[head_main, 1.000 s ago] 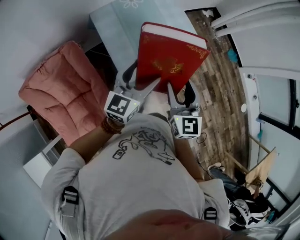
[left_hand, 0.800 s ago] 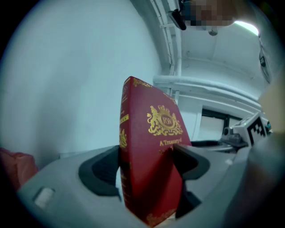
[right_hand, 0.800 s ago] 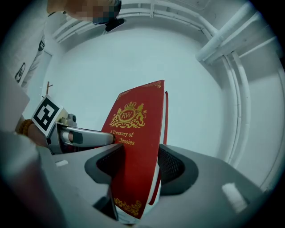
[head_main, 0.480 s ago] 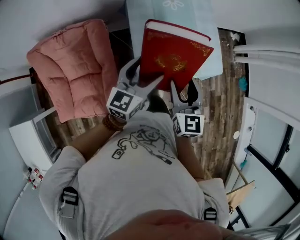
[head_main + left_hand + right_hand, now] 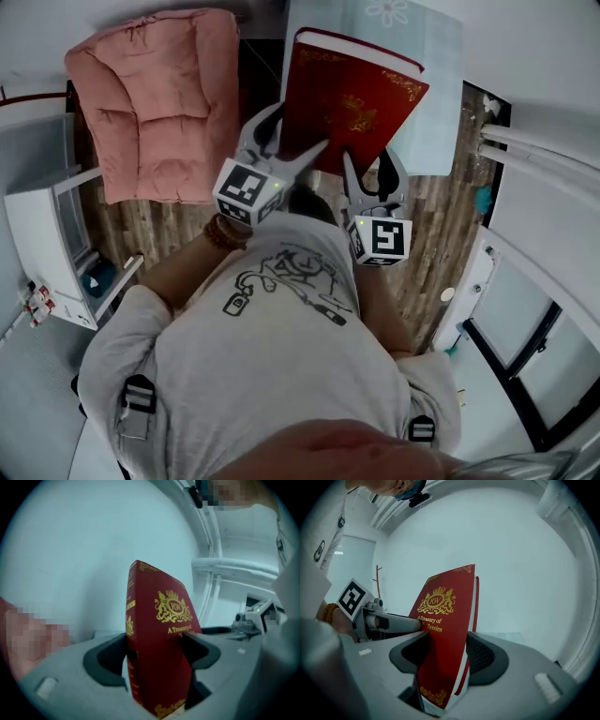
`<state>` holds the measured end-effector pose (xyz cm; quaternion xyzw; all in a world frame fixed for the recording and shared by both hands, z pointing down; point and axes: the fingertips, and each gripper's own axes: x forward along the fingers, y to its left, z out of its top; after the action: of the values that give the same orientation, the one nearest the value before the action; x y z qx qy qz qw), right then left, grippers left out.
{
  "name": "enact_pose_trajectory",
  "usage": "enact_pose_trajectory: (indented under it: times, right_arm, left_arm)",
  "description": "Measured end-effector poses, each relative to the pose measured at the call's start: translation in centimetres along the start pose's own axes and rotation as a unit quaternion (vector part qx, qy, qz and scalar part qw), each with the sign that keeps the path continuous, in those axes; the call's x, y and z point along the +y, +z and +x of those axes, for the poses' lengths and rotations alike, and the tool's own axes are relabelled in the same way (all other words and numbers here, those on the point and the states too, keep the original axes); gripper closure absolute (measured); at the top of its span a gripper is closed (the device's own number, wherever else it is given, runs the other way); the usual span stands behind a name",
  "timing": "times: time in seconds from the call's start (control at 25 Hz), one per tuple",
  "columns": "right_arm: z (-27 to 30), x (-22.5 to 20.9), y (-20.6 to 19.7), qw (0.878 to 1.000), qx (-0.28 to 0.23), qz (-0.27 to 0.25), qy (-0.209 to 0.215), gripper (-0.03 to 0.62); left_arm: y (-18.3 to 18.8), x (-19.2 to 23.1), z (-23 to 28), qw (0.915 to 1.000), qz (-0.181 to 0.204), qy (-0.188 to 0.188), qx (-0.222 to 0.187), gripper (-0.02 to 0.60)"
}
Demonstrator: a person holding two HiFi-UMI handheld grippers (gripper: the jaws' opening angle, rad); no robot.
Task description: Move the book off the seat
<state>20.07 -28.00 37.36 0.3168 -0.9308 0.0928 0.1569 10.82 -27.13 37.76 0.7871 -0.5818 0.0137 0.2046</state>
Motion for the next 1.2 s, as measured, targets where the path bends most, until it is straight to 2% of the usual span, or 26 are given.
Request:
enact_pose_trajectory:
  times: [0.68,0.96,1.2]
  right_arm:
    - [4.0,-4.3,-6.1,0.994,0.058,-0.010,0.098,0.347]
    - [5.6,-5.8,-9.1,0.991,0.079,0.001,0.112,0.347]
    - [8.7,-6.1,-12.1,0.988,0.104,0.011,0.116,0.345]
  left_arm:
    - [-6.1,1.8,4.7,0.9959,-0.038,0.078,0.024,0.216]
    - [-8.8,2.7,6.9,0.9943,-0.045,0.088,0.042,0.216]
    - [-11.8,5.4,8.3,0.9923,-0.059,0.095,0.055,0.216]
